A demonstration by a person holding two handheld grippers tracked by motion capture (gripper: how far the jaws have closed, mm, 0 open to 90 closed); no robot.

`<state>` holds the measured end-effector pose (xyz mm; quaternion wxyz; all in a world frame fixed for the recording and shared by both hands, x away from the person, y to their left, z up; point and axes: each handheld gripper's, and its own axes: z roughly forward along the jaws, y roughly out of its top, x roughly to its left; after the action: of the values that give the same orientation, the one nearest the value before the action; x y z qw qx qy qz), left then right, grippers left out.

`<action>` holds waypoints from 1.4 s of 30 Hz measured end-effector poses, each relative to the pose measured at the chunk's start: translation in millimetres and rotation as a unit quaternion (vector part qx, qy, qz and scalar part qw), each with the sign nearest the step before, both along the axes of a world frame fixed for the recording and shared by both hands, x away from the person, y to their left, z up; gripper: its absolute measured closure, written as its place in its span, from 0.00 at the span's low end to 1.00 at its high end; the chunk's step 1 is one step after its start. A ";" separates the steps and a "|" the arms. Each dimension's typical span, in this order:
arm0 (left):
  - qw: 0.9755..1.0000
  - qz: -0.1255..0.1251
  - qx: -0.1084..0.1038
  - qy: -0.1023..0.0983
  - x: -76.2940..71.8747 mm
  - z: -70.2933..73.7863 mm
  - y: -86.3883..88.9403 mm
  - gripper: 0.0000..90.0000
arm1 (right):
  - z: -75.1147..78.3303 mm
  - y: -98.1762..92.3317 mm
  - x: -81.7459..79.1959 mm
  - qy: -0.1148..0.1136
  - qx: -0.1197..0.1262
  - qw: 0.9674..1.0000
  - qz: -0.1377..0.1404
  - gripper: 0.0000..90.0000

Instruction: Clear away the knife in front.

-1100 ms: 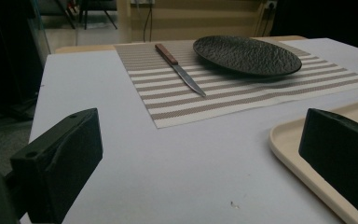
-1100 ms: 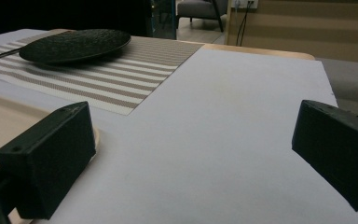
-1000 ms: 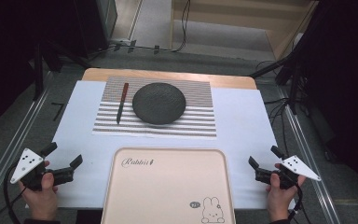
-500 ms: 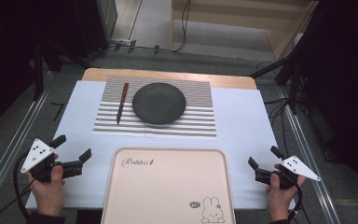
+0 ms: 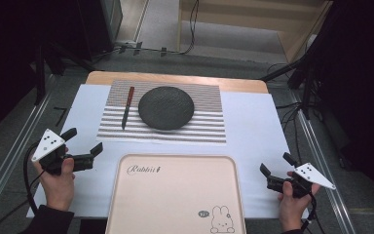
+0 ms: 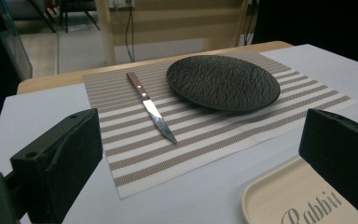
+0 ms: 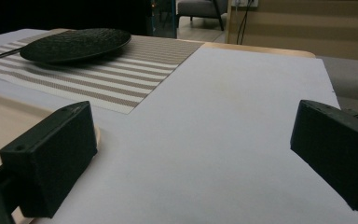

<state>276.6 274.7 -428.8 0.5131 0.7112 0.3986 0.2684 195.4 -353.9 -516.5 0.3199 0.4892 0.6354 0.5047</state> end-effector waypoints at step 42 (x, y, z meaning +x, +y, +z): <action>0.999 -0.001 0.035 0.039 91.0 12.0 -34.8 0.00 | 0.5 0.4 -0.4 0.002 -0.004 1.000 -0.013 0.00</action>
<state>367.6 239.9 -416.8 0.4729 0.7388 0.4077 0.2537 195.0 -353.5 -516.0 0.3274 0.4967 0.6317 0.4970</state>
